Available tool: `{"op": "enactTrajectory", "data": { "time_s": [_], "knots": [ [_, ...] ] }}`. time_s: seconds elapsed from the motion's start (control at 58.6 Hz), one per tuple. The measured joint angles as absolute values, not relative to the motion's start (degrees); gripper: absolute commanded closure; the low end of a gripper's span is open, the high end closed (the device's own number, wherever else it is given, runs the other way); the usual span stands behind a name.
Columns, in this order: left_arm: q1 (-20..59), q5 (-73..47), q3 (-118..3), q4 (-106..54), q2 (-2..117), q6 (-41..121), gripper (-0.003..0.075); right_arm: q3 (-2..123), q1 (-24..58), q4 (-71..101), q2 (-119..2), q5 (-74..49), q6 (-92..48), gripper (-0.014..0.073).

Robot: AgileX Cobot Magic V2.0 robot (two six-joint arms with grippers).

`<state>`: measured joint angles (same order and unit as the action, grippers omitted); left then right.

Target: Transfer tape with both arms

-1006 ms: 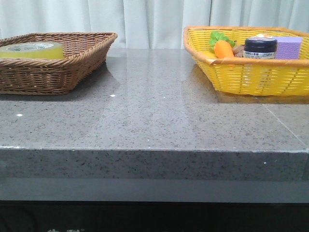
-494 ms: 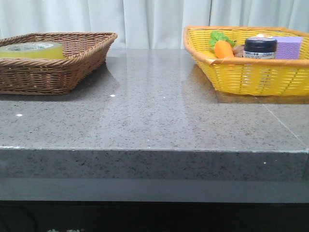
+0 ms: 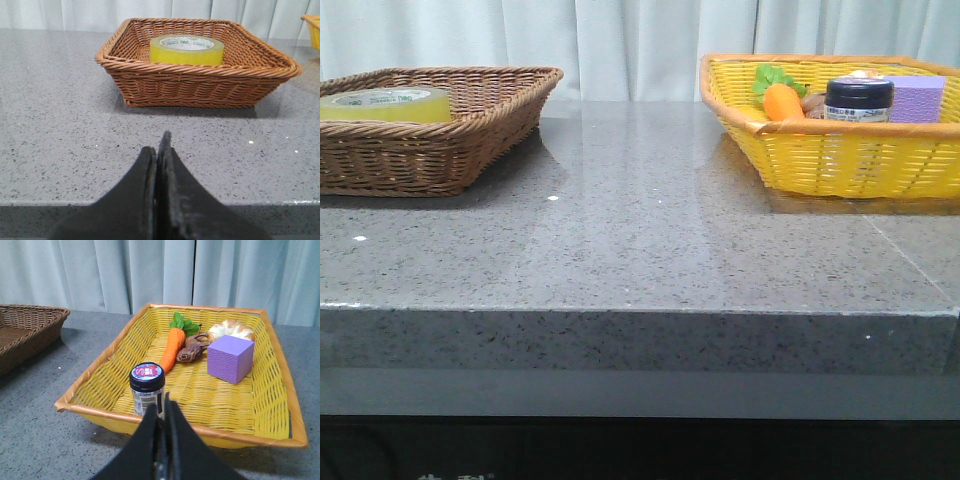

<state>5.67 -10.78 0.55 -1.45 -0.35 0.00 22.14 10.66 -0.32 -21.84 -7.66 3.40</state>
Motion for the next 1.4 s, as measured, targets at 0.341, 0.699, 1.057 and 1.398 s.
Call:
{"op": "enactTrajectory", "data": {
  "time_s": [0.341, 0.699, 1.057, 1.398],
  "knots": [
    [5.67, -10.68, 0.55, -1.45, -0.35, 0.00, 0.0740, 9.04, 1.63, 1.12, -7.50, -7.66, 3.40, 0.0662],
    [5.67, -10.68, 0.55, -1.45, -0.35, 0.00, 0.0740, -1.56, -0.82, 3.91, 0.45, -8.01, 3.40, 0.0662],
    [5.67, -10.68, 0.55, -1.45, -0.35, 0.00, 0.0740, -1.57, -0.82, 4.16, 0.58, -8.01, 3.40, 0.0662],
    [5.67, -10.68, 0.55, -1.45, -0.35, 0.00, 0.0740, -1.57, -0.82, 4.16, 0.58, -8.01, 3.40, 0.0662]
  ]
}}
